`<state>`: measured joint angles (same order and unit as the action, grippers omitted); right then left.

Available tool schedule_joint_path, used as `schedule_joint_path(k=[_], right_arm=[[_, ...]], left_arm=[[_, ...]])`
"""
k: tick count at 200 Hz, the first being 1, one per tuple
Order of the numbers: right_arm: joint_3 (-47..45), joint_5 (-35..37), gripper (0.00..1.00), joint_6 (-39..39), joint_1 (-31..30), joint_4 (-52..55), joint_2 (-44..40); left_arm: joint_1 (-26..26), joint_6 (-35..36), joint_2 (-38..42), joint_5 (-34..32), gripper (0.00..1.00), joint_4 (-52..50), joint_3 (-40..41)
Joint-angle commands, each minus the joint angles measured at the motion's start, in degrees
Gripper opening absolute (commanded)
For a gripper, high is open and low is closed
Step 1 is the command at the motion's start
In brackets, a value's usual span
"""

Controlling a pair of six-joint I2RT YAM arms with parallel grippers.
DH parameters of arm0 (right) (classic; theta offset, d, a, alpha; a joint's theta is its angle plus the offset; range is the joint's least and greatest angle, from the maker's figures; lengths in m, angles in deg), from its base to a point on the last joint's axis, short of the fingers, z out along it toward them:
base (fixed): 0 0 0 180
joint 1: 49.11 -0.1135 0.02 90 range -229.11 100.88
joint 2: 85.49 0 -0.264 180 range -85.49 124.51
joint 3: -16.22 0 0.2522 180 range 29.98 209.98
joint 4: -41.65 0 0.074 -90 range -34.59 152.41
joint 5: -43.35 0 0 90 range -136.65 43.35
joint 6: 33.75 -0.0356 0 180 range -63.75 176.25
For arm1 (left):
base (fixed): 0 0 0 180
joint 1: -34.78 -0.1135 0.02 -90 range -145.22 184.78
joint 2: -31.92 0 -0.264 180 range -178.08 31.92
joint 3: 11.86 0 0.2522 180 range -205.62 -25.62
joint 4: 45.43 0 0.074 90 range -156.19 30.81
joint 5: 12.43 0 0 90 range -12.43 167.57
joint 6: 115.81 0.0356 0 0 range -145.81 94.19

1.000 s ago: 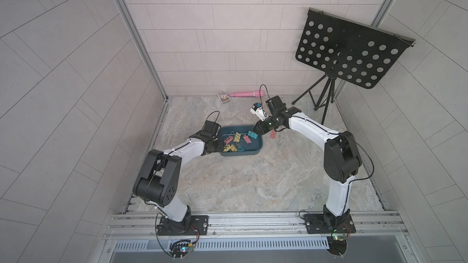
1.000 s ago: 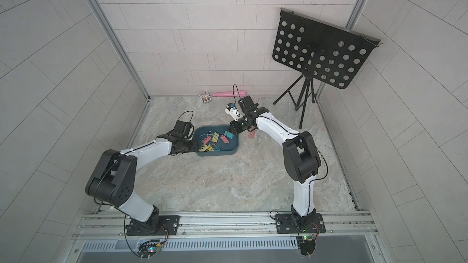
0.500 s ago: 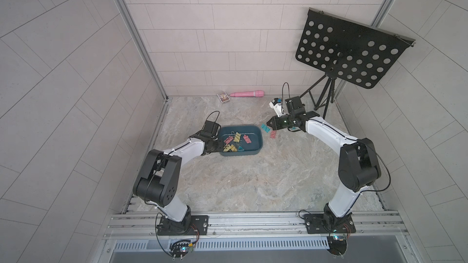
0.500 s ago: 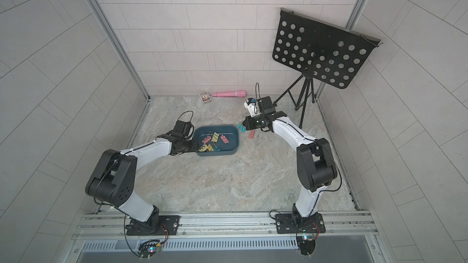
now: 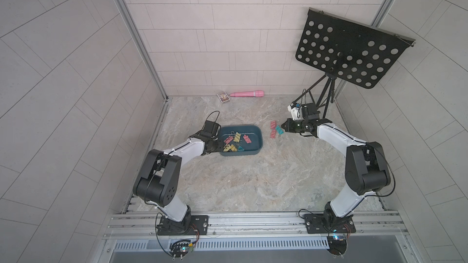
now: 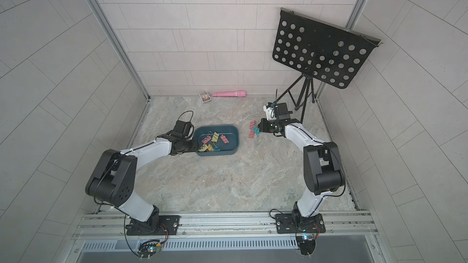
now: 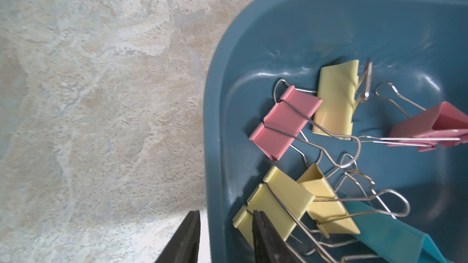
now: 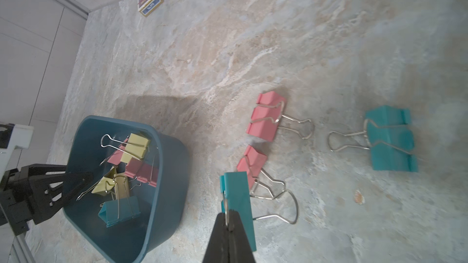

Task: Take out the binder clips from the storage box
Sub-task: Place the binder clip at the center of the board.

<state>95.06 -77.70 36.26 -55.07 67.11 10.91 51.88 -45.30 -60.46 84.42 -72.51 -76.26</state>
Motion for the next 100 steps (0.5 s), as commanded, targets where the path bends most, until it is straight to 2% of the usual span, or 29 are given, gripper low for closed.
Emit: schedule_joint_path(k=[1, 100], right_arm=[[-1.78, 1.08, 0.0, -2.08, 1.77, -2.75, -2.42], [-7.41, 0.23, 0.0, -8.06, 6.83, -11.4, -0.53]], left_arm=[[-0.39, 0.08, 0.62, -0.12, 0.42, -0.26, 0.79], [-0.33, -0.01, 0.93, -0.13, 0.42, -0.14, 1.06]])
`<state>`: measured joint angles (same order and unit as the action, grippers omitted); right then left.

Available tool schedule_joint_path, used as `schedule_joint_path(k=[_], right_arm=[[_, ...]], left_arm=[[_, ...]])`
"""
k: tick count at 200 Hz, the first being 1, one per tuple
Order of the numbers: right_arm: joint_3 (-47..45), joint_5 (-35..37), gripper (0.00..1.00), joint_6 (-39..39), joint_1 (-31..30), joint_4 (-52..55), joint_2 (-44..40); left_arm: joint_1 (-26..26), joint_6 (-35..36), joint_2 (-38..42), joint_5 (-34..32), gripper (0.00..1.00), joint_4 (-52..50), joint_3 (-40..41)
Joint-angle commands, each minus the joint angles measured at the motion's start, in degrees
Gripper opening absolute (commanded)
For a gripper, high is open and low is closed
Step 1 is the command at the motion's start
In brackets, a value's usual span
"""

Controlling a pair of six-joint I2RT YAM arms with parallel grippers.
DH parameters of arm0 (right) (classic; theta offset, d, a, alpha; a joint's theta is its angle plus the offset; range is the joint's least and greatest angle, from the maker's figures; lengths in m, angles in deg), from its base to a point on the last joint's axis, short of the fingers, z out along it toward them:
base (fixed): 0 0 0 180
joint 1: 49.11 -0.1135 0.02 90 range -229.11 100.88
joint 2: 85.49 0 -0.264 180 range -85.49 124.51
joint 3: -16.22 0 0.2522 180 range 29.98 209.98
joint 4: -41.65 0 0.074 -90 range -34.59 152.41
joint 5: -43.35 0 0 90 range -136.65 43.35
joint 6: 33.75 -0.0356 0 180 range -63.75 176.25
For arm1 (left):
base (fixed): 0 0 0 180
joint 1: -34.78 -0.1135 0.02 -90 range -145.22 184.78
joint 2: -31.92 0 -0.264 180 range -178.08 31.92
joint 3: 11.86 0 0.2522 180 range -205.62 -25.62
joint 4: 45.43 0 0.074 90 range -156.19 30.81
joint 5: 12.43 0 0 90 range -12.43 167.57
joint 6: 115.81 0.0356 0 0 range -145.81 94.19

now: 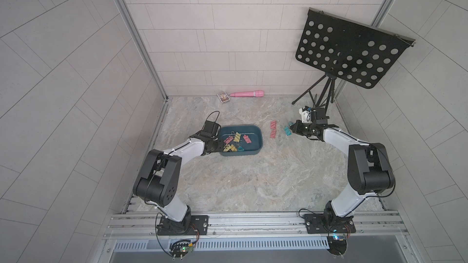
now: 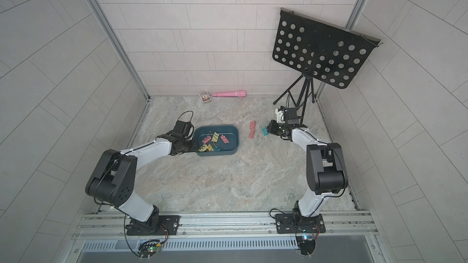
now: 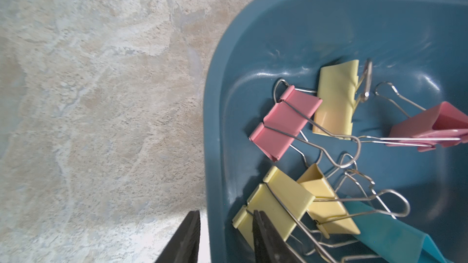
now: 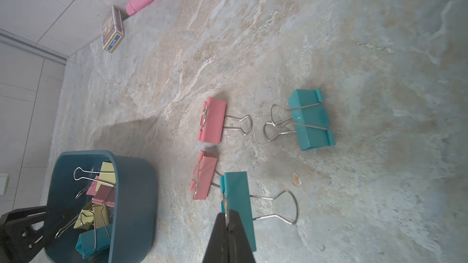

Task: Take out the binder clips from the storage box
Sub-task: Place the binder clip at the center of the board.

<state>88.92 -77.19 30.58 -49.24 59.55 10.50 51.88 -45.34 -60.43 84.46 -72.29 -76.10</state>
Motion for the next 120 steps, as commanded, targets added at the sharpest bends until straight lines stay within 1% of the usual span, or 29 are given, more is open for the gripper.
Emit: schedule_joint_path(k=[1, 120], right_arm=[[-1.32, -0.29, 0.0, -2.46, 1.13, -3.94, -0.02], [-3.21, -2.07, 0.0, -5.42, 2.87, -9.8, 6.23]], left_arm=[[-0.37, 0.07, 0.88, -0.19, 0.42, -0.35, 0.91], [-0.4, 0.27, 0.53, -0.3, 0.42, -0.69, 0.51]])
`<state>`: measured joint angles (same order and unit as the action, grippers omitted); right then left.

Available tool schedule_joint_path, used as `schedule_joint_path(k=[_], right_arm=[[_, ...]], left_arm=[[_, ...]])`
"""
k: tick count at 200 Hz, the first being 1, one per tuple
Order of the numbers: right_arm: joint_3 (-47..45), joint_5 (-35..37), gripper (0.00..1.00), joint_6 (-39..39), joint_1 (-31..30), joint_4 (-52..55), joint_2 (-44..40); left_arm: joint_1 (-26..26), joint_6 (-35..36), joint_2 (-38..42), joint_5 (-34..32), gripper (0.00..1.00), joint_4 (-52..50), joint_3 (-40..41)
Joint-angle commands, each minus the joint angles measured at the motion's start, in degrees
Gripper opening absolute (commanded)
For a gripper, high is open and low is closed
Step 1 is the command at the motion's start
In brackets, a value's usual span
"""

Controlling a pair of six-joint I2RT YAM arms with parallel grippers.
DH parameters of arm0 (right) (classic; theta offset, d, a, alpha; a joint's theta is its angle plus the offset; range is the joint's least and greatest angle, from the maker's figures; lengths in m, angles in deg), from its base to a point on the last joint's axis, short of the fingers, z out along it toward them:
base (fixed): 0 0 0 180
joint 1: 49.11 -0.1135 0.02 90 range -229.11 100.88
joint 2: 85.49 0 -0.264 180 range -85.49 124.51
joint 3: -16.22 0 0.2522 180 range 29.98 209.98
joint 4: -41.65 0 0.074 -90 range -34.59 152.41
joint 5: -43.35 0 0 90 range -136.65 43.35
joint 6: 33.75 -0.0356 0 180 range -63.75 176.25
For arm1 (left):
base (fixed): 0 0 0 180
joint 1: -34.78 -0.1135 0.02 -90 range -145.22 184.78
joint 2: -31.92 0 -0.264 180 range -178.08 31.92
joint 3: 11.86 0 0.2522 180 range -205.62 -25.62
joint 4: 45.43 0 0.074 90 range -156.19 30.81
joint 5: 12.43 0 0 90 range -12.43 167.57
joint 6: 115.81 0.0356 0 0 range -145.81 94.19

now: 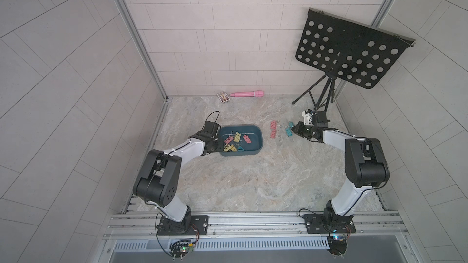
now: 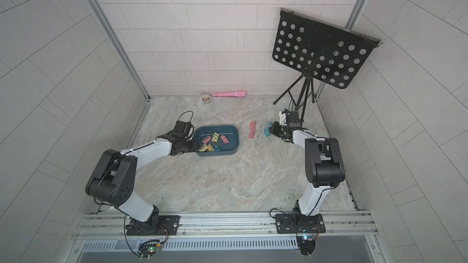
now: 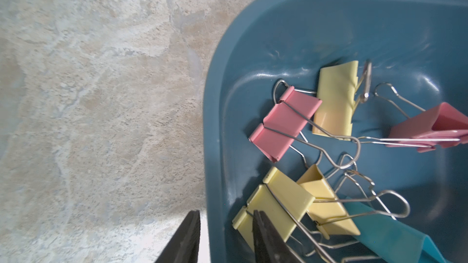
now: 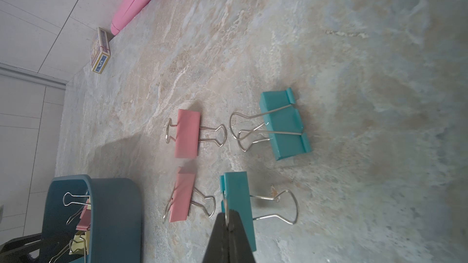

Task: Take out the binder clips from the storage box
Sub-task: Place the binder clip at the center of the board.

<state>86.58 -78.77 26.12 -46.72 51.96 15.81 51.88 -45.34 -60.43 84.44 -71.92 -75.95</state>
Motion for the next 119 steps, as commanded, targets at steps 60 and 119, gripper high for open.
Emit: schedule_joint_path(k=[60, 119], right_arm=[[-1.32, -0.74, 0.0, -1.47, 1.09, -3.48, 2.57], [-1.58, -1.44, 0.0, -1.53, 1.91, -3.93, 3.66]], left_arm=[[-0.42, 0.28, 0.29, -0.22, 0.42, -1.07, 0.23], [-0.43, 0.28, 0.08, -0.29, 0.42, -1.07, 0.23]])
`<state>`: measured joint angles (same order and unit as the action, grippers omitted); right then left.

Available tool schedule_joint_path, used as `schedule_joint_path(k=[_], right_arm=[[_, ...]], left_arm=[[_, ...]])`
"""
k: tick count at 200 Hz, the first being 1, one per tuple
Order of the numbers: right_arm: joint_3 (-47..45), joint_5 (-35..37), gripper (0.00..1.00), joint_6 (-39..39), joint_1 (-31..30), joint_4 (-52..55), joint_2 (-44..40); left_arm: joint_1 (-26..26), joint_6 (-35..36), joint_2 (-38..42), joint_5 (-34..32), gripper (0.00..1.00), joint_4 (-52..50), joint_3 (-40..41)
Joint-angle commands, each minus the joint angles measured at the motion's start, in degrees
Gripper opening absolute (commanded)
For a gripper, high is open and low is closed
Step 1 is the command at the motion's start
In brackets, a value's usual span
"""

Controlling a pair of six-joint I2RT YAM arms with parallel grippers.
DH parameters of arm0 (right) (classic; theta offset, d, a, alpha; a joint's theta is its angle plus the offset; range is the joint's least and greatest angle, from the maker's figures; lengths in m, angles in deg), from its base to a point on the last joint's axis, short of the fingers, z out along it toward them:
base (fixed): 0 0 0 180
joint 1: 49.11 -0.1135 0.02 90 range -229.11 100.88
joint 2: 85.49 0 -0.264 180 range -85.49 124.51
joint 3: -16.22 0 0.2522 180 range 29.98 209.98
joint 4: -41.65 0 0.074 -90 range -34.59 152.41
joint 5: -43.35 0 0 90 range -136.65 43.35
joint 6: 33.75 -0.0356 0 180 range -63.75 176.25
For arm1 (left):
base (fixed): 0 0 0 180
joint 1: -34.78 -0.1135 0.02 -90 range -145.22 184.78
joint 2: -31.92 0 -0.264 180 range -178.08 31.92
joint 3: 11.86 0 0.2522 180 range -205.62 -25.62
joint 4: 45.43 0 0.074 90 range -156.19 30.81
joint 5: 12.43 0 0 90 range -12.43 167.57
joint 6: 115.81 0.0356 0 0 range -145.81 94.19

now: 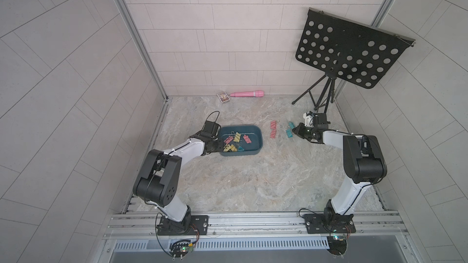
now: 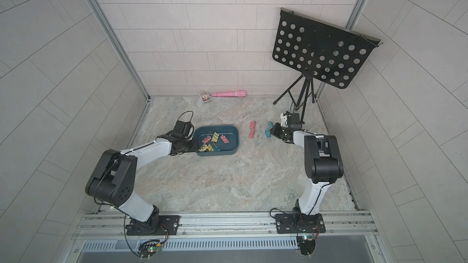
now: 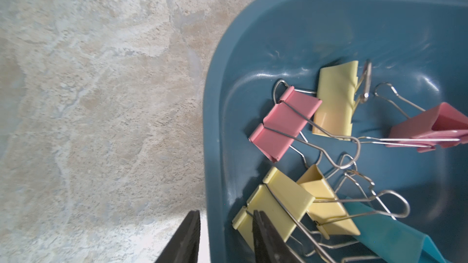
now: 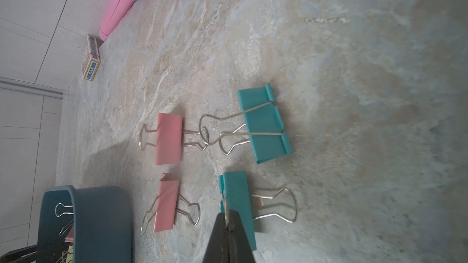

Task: Take out the binder clips from the storage box
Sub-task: Place the binder clip at the center of the board.

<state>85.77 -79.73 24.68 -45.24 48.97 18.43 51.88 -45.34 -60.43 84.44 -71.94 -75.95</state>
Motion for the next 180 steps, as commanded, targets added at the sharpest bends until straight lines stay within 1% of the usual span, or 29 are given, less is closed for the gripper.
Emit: schedule_joint_path(k=[1, 100, 132, 162, 180], right_arm=[[-0.77, -0.48, 0.0, -0.12, 0.43, -0.94, 1.03], [-1.41, -1.45, 0.0, -0.37, 1.49, -1.42, 1.89], [-1.47, -1.61, 0.05, -0.42, 1.68, -1.39, 2.03], [-1.46, -1.63, 0.12, -0.4, 1.79, -1.04, 1.77], [-1.43, -1.77, 0.14, -0.35, 1.86, -0.74, 1.57]], left_arm=[[-0.42, 0.28, 0.07, -0.38, 0.42, -1.05, 0.23], [-0.49, 0.34, -0.07, -0.41, 0.42, -1.05, 0.4], [-0.49, 0.32, 0.07, -0.37, 0.42, -1.05, 0.4], [-0.46, 0.37, 0.24, -0.37, 0.42, -1.05, 0.49], [-0.49, 0.37, 0.33, -0.44, 0.42, -1.11, 0.54]])
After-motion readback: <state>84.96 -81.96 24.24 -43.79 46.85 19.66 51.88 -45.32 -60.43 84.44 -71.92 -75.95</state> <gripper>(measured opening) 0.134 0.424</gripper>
